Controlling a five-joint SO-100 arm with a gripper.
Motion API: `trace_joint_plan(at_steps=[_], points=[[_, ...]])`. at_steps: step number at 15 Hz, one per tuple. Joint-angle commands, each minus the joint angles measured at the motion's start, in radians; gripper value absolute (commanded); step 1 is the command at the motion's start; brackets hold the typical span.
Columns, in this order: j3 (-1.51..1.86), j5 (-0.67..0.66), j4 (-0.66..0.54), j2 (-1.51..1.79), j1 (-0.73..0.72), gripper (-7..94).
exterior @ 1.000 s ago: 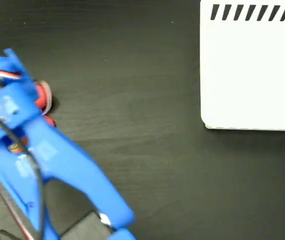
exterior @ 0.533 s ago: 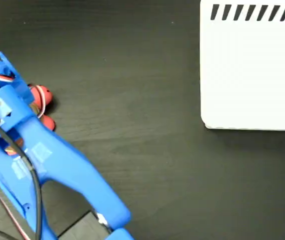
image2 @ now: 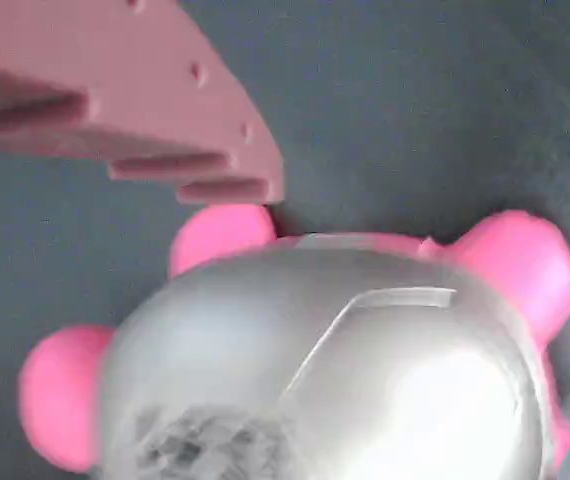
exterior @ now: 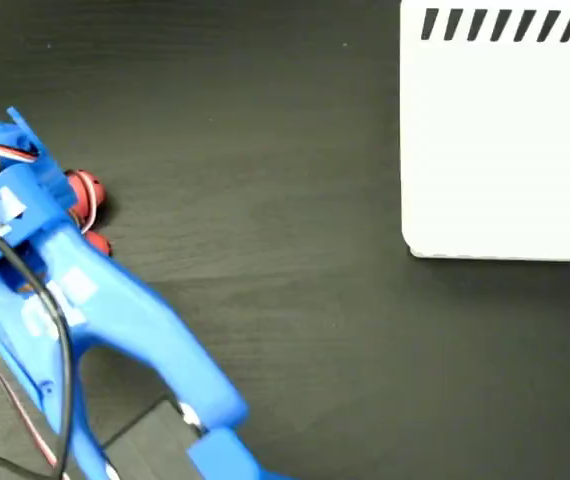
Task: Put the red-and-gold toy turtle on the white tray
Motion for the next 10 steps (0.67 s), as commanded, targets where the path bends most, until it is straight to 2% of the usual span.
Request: trace_joint_plan(at_steps=[1,10], points=[[0.005,-0.018,-0.015,0.014,0.003,57],[0.064,-0.052,-0.15,-0.052,0.008,57]])
